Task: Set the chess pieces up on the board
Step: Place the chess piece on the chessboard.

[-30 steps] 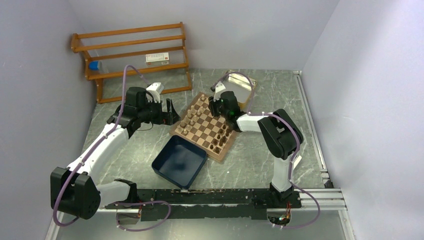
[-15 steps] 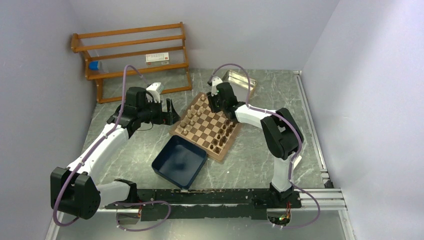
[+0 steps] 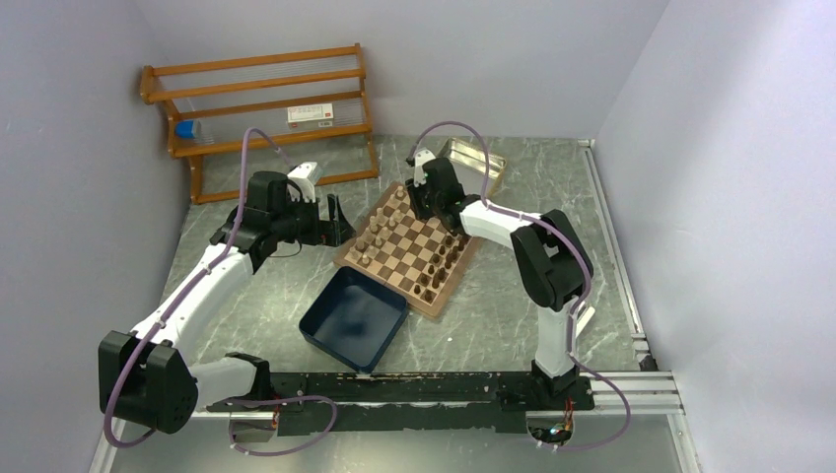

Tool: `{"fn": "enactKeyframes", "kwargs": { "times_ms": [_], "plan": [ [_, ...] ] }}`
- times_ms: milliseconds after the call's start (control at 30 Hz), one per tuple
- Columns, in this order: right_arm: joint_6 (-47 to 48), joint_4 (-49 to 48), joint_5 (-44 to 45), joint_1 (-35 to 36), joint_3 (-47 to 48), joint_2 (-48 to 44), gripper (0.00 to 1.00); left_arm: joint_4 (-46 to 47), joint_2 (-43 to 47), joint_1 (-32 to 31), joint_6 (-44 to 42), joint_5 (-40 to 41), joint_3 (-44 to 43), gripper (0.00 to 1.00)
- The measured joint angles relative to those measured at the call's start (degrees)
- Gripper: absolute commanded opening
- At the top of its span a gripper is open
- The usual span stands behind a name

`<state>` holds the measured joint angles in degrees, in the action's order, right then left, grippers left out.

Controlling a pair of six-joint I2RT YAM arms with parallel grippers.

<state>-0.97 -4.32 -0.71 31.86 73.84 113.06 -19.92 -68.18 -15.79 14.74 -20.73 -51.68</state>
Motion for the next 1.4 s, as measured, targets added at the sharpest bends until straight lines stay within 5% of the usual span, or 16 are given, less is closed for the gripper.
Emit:
{"fn": "enactKeyframes", "kwargs": {
  "times_ms": [700, 1000, 1400],
  "plan": [
    [0.0, 4.4, 0.1, 0.0, 3.0, 2.1, 0.29, 0.0, 0.2, 0.0, 0.0, 0.0, 0.0, 0.99],
    [0.0, 6.6, 0.1, 0.0, 3.8, 2.1, 0.12, 0.0, 0.2, 0.0, 0.0, 0.0, 0.0, 0.99],
    [0.1, 4.7, -0.5, 0.0, 5.3, 3.3, 0.11, 0.0, 0.2, 0.0, 0.0, 0.0, 0.0, 0.99]
  ]
}}
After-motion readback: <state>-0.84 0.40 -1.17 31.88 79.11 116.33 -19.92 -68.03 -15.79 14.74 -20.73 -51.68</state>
